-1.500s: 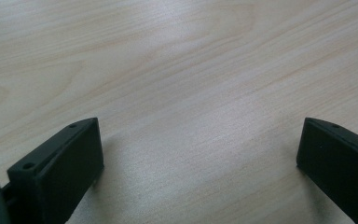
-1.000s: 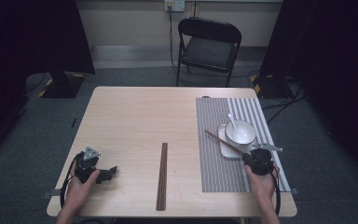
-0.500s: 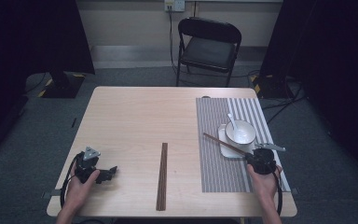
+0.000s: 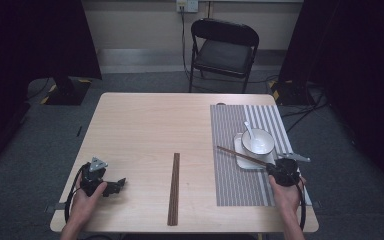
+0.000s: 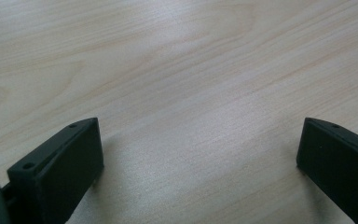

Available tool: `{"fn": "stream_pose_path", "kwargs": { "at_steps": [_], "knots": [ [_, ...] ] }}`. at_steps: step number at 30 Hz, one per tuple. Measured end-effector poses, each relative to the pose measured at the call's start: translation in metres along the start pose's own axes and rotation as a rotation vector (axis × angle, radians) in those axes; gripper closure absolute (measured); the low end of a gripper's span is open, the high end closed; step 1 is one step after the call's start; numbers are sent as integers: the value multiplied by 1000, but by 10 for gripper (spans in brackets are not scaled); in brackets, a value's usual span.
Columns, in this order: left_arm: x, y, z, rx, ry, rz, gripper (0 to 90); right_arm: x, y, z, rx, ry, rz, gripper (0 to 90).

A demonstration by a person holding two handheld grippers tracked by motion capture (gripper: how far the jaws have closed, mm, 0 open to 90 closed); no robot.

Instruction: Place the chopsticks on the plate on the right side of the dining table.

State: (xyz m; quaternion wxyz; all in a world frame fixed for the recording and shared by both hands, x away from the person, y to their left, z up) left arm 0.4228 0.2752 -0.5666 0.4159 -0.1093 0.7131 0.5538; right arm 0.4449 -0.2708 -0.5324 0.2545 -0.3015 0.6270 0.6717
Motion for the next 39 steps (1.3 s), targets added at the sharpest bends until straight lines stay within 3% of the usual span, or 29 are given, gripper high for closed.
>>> {"fn": "stream_pose_path", "kwargs": {
  "at_steps": [39],
  "knots": [
    [0, 0, 0, 0, 0, 0, 0, -6, -9, -16, 36, 6, -14, 783]
  ]
}}
Point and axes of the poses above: each handheld gripper's, and its own axes: y roughly backward along the jaws, x roughly out of its underside, z roughly to its left, the point moved 9 cm from there along -y, roughly forward along the jaws, and after that the axes turned 3 degrees about x, right-handed, at the moved point
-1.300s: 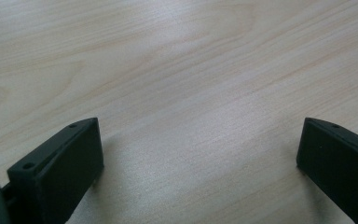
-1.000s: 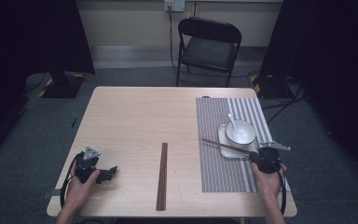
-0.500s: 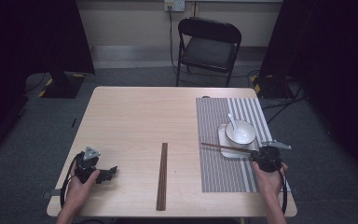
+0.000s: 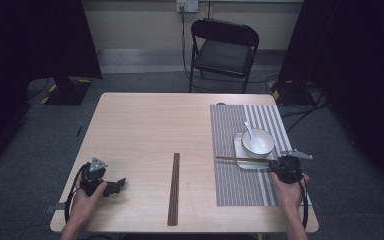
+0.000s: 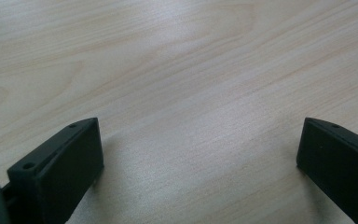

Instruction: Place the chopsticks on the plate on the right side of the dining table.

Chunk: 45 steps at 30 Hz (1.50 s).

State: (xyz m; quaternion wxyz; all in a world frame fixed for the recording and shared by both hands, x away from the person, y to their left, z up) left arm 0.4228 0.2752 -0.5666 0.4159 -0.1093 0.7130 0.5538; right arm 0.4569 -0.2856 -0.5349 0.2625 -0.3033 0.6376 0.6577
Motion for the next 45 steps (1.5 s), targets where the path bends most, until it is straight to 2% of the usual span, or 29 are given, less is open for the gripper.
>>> {"fn": "stream_pose_path", "kwargs": {
  "at_steps": [25, 28, 32, 34, 38, 39, 40, 41, 43, 44, 45],
  "knots": [
    [0, 0, 0, 0, 0, 0, 0, -4, -4, -4, 19, 19, -6, 711],
    [0, 0, 0, 0, 0, 0, 0, -4, -3, -2, 12, 21, -6, 678],
    [0, 0, 0, 1, 0, 0, 0, -3, 0, 3, 0, 21, -5, 678],
    [0, 0, 0, 0, 0, 0, 0, -2, 5, 16, -30, 45, -14, 736],
    [0, 0, 0, 0, 0, 0, 0, -1, 6, 41, -79, 90, -7, 780],
    [0, 0, 0, 0, 0, 0, 0, -1, 6, 41, -79, 90, -7, 780],
    [0, 0, 0, 0, 0, 0, 0, -1, 6, 47, -89, 103, -8, 788],
    [0, 0, 0, 0, 0, 0, 0, -2, 5, 61, -119, 116, -7, 810],
    [0, 0, 0, 0, 0, 0, 0, -2, 4, 65, -127, 123, -4, 821],
    [0, 0, 0, 0, 2, -1, 0, -2, 2, 73, -134, 144, -1, 836],
    [0, 0, 0, 0, 0, 0, 0, -2, 1, 75, -134, 147, -1, 839]
  ]
}}
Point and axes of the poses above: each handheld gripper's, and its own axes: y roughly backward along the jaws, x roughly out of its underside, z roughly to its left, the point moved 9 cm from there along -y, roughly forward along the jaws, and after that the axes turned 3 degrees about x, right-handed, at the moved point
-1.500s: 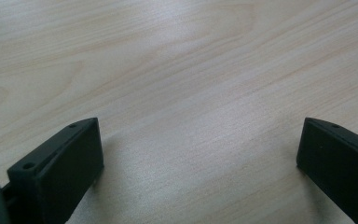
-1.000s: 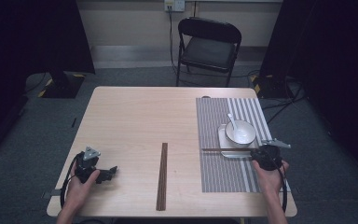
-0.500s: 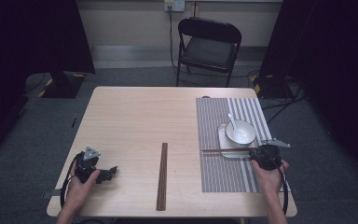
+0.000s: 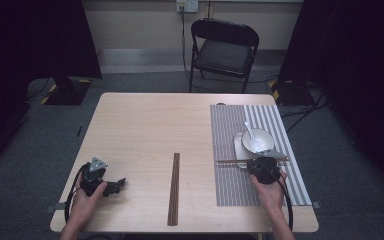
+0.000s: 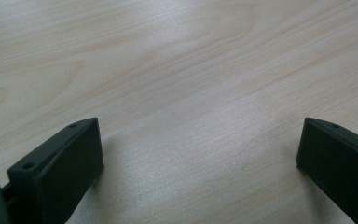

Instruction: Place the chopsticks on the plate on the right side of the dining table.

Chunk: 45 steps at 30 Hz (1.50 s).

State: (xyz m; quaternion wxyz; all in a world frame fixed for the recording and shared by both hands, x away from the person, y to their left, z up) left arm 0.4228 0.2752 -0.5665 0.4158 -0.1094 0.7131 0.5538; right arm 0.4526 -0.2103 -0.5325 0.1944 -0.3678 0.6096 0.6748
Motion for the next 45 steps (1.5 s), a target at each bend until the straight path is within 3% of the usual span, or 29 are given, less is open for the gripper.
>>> {"fn": "stream_pose_path", "kwargs": {
  "at_steps": [5, 17, 25, 32, 33, 36, 45],
  "knots": [
    [0, 0, 0, 0, 2, -2, 0, -1, -5, 7, -9, 6, 6, 850],
    [0, 0, 0, 0, 2, -2, 0, -2, -10, 5, 14, 6, 11, 855],
    [0, 0, 0, 0, 2, -2, 0, -7, -3, 13, 0, 19, -11, 814],
    [0, 0, 0, 0, 0, 0, 0, -12, 1, 38, -37, 66, -20, 827],
    [0, 0, 0, 0, 0, 0, 0, -16, 1, 49, -55, 81, -29, 824],
    [0, 0, 0, 0, 0, 0, 0, -19, 0, 61, -74, 98, -31, 819],
    [0, 0, 0, 0, 2, -2, 0, -31, -21, 115, -155, 144, -16, 800]
  ]
}}
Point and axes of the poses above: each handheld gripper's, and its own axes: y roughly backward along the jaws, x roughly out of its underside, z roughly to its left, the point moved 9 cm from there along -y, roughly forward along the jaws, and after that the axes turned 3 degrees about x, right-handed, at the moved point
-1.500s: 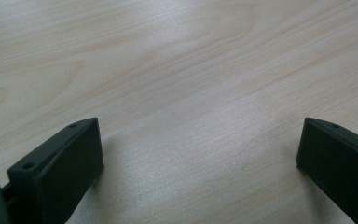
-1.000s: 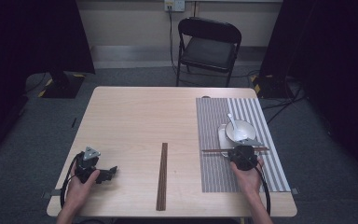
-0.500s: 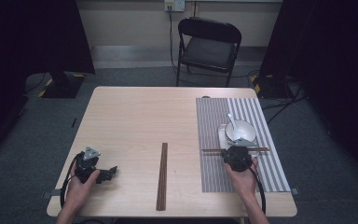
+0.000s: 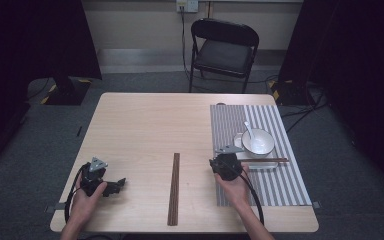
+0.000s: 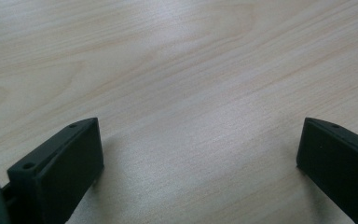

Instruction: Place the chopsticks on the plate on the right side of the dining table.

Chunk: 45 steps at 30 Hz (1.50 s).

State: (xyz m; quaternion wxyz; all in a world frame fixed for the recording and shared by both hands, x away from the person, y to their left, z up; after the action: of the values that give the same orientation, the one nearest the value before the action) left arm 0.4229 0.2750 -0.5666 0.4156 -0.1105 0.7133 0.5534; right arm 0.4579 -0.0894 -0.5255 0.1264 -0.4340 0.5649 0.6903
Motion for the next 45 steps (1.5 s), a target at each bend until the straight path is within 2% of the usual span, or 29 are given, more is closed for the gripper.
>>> {"fn": "stream_pose_path", "kwargs": {
  "at_steps": [5, 9, 11, 15, 16, 17, 20, 31, 37, 39, 45],
  "knots": [
    [0, 0, 0, 1, -2, 2, 0, -4, -15, 16, -20, 11, 15, 769],
    [0, 0, 0, 0, -2, 2, 0, -2, -22, 19, -34, 18, 25, 721],
    [0, 0, 0, 1, -2, 1, 0, 0, -26, 19, -39, 14, 36, 648],
    [0, 0, 0, 0, 0, 0, 0, 1, -30, 21, -58, 6, 38, 558],
    [0, 0, 0, 0, 0, 0, 0, 1, -30, 21, -58, 6, 38, 558],
    [0, 0, 0, 0, 0, 0, 0, 1, -32, 22, -56, 4, 35, 502],
    [0, 0, 0, 0, 1, 0, 0, 1, -34, 24, -71, -11, 38, 430],
    [0, 0, 0, 1, -2, 1, 0, 1, -37, 21, -41, -25, 33, 334],
    [0, 0, 0, 0, -2, 2, 0, 2, -37, 16, -13, -48, 42, 321],
    [0, 0, 0, 0, 1, 0, 0, 3, -36, 14, 10, -50, 45, 320],
    [0, 0, 0, 0, -2, 1, 0, 3, -36, 17, 4, -46, 43, 318]
  ]
}}
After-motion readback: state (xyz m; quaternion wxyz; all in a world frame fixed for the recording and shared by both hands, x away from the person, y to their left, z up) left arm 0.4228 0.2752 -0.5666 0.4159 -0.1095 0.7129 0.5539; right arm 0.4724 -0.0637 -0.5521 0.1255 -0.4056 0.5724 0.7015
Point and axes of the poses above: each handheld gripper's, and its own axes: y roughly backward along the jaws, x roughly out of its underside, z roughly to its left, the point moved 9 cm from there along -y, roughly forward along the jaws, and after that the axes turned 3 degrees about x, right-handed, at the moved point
